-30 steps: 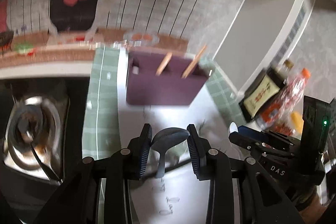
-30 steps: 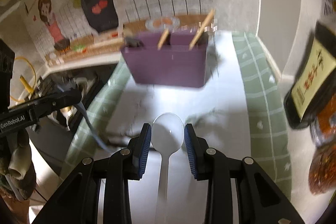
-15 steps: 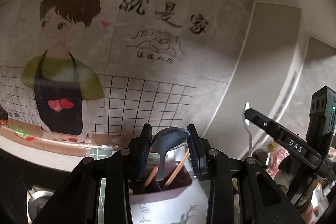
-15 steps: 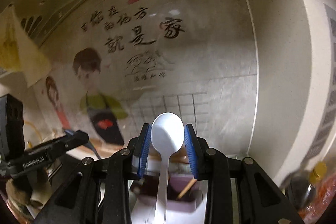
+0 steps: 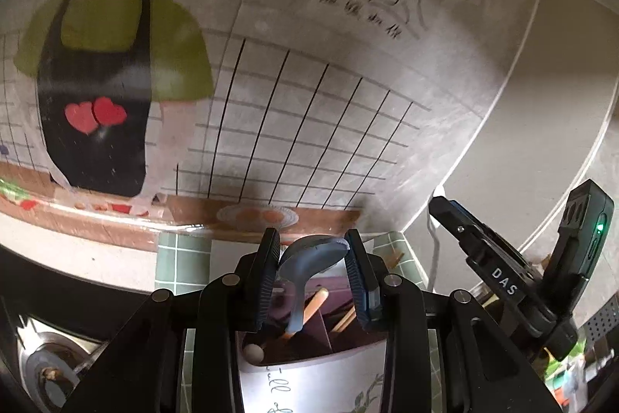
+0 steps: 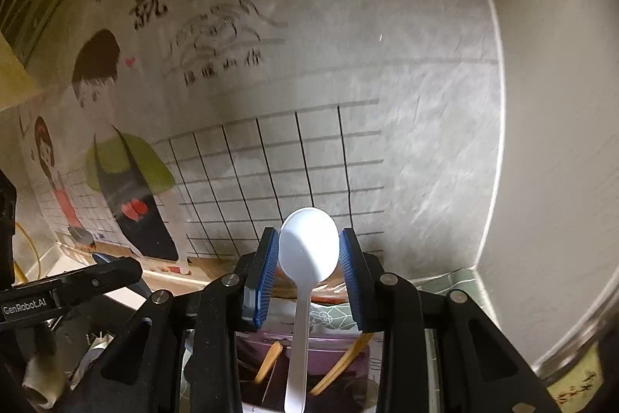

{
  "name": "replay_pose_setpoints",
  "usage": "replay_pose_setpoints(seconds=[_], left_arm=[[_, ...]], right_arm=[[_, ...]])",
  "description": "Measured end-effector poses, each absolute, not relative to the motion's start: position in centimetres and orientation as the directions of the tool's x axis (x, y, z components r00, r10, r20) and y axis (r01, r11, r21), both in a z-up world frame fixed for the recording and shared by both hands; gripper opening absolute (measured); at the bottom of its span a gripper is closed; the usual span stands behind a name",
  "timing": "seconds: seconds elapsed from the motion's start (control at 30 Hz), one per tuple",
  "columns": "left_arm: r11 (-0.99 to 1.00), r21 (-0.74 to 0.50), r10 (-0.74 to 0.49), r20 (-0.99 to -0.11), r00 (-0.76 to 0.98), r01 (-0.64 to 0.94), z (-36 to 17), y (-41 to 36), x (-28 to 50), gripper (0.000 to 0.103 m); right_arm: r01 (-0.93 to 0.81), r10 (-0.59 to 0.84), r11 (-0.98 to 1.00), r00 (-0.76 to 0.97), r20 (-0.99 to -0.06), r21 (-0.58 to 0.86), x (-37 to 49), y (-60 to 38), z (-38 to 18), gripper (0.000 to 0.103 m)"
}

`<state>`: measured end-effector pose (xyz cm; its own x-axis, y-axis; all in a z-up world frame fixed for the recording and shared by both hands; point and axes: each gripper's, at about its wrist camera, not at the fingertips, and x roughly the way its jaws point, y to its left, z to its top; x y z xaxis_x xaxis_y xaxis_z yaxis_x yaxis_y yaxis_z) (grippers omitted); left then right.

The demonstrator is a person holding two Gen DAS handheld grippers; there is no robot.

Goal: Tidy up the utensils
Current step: 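Raise both spoons over the purple caddy and open both tools to drop them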

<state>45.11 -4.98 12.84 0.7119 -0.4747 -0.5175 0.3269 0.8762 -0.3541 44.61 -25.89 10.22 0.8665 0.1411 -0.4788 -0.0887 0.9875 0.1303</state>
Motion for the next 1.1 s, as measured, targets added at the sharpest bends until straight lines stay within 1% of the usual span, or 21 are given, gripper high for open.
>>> replay_pose_setpoints(seconds=[0.3, 0.33, 0.37, 0.4, 0.43, 0.5, 0.67, 0.73, 0.8, 0.87, 1.03, 1.07, 1.1], left_arm=[[0.882, -0.349, -0.466, -0.545, 0.697, 0.317, 10.5, -5.9, 46.7, 0.036], [0.882, -0.351, -0.466, -0.549, 0.694, 0.314, 10.2, -5.9, 46.8, 0.037], [0.88, -0.357, -0.469, -0.554, 0.688, 0.313, 9.9, -5.9, 46.9, 0.045], [0.878, -0.364, -0.474, -0.561, 0.679, 0.312, 9.6, -5.9, 47.0, 0.055], [0.875, -0.371, -0.479, -0.565, 0.672, 0.312, 9.4, -5.8, 47.0, 0.058], [0.878, -0.365, -0.474, -0.568, 0.673, 0.31, 9.3, -5.7, 46.6, 0.058], [0.899, -0.312, -0.436, -0.585, 0.683, 0.307, 9.6, -5.5, 44.4, 0.058], [0.905, -0.305, -0.424, -0.597, 0.681, 0.297, 9.4, -5.2, 43.4, 0.058], [0.911, -0.3, -0.411, -0.617, 0.671, 0.283, 9.0, -4.8, 42.4, 0.062], [0.922, -0.29, -0.387, -0.644, 0.66, 0.258, 8.2, -4.3, 41.4, 0.064], [0.931, -0.301, -0.364, -0.695, 0.62, 0.208, 6.0, -3.0, 39.3, 0.064], [0.933, -0.301, -0.359, -0.705, 0.612, 0.2, 5.6, -2.8, 38.8, 0.064], [0.935, -0.299, -0.354, -0.719, 0.598, 0.193, 4.9, -2.6, 38.3, 0.064]], right_arm=[[-0.04, 0.097, 0.991, 0.869, -0.486, 0.127, 46.4, -26.0, 6.7, 0.031], [-0.034, 0.094, 0.991, 0.868, -0.487, 0.132, 46.5, -26.2, 6.3, 0.032], [-0.031, 0.098, 0.989, 0.866, -0.49, 0.143, 46.5, -26.3, 5.9, 0.032], [-0.033, 0.108, 0.987, 0.86, -0.498, 0.157, 46.4, -26.5, 5.4, 0.037], [-0.035, 0.119, 0.985, 0.848, -0.517, 0.169, 46.4, -26.7, 5.0, 0.05], [-0.025, 0.118, 0.984, 0.83, -0.545, 0.175, 45.9, -27.1, 4.5, 0.062], [-0.005, 0.089, 0.989, 0.826, -0.556, 0.15, 43.1, -28.6, 5.2, 0.062], [-0.001, 0.076, 0.991, 0.824, -0.562, 0.132, 42.0, -29.1, 5.6, 0.066], [0.004, 0.056, 0.995, 0.821, -0.568, 0.104, 40.7, -29.4, 5.9, 0.07], [0.0, 0.048, 0.997, 0.817, -0.575, 0.083, 39.4, -29.7, 6.3, 0.07], [-0.022, 0.05, 0.998, 0.807, -0.589, 0.054, 36.4, -30.0, 6.7, 0.072], [-0.028, 0.058, 0.998, 0.799, -0.598, 0.059, 35.9, -30.0, 6.7, 0.073], [-0.035, 0.067, 0.997, 0.792, -0.607, 0.064, 35.5, -30.0, 6.5, 0.078]])
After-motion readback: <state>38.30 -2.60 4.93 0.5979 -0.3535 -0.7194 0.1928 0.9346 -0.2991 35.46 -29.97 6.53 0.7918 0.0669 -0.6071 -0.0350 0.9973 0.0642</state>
